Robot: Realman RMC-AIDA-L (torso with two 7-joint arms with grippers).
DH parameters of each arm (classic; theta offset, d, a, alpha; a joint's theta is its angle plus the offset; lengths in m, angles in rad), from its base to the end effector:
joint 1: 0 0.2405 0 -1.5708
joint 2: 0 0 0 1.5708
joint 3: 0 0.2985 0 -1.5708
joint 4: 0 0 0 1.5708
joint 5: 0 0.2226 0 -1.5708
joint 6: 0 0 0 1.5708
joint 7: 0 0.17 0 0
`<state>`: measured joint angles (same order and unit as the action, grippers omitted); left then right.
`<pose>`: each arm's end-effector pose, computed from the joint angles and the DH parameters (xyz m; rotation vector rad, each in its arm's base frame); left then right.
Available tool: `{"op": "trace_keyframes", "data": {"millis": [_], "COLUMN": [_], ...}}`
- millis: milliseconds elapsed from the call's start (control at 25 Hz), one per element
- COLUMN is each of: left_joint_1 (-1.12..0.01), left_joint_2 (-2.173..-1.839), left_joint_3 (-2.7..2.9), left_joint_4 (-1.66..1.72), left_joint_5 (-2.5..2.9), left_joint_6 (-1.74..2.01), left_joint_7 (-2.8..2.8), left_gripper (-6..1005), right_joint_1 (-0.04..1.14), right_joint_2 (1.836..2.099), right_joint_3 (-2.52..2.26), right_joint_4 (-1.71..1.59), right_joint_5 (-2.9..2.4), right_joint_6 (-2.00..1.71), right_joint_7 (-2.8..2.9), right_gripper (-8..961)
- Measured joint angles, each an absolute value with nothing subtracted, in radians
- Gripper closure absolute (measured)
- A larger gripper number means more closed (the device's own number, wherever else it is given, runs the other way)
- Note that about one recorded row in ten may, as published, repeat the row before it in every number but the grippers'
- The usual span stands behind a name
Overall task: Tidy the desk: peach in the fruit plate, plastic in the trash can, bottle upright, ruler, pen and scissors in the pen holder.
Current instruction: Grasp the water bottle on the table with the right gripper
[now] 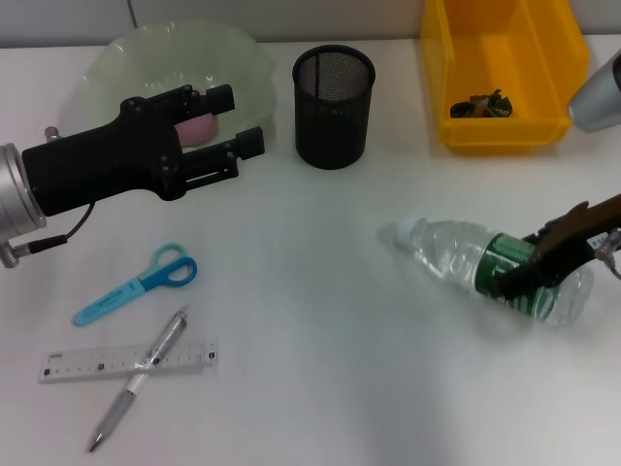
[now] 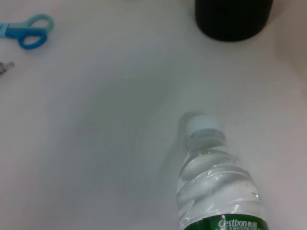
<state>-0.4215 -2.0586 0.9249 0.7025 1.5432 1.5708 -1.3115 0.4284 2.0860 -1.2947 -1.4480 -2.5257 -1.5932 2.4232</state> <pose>-0.2650 0.3599 -0.0191 -2.5812 -0.4616 -1.0355 0.2575 0.3587 -0.0223 -2.6130 0.9694 -0.3849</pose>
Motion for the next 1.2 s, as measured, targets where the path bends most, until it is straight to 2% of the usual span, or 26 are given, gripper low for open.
{"op": "trace_keyframes", "data": {"millis": [360, 600, 800, 1200], "left_joint_1": [-0.417, -0.422, -0.423, -0.421], "left_joint_2": [-2.059, -2.059, -2.059, -2.058], "left_joint_3": [0.925, 0.925, 0.925, 0.925], "left_joint_4": [0.703, 0.703, 0.703, 0.704], "left_joint_5": [1.539, 1.537, 1.536, 1.538], "left_joint_6": [1.571, 1.571, 1.571, 1.571], "left_joint_7": [-1.312, -1.312, -1.312, -1.312], "left_gripper": [370, 371, 371, 373], "right_joint_1": [0.39, 0.375, 0.377, 0.469], "right_joint_2": [2.085, 2.082, 2.083, 2.08], "right_joint_3": [-1.285, -1.275, -1.275, -1.268], "right_joint_4": [-1.557, -1.582, -1.563, -1.509], "right_joint_5": [-2.507, -2.487, -2.485, -2.524], "right_joint_6": [-1.593, -1.593, -1.595, -1.704], "right_joint_7": [2.444, 2.447, 2.453, 2.564], "right_gripper": [198, 274, 489, 712]}}
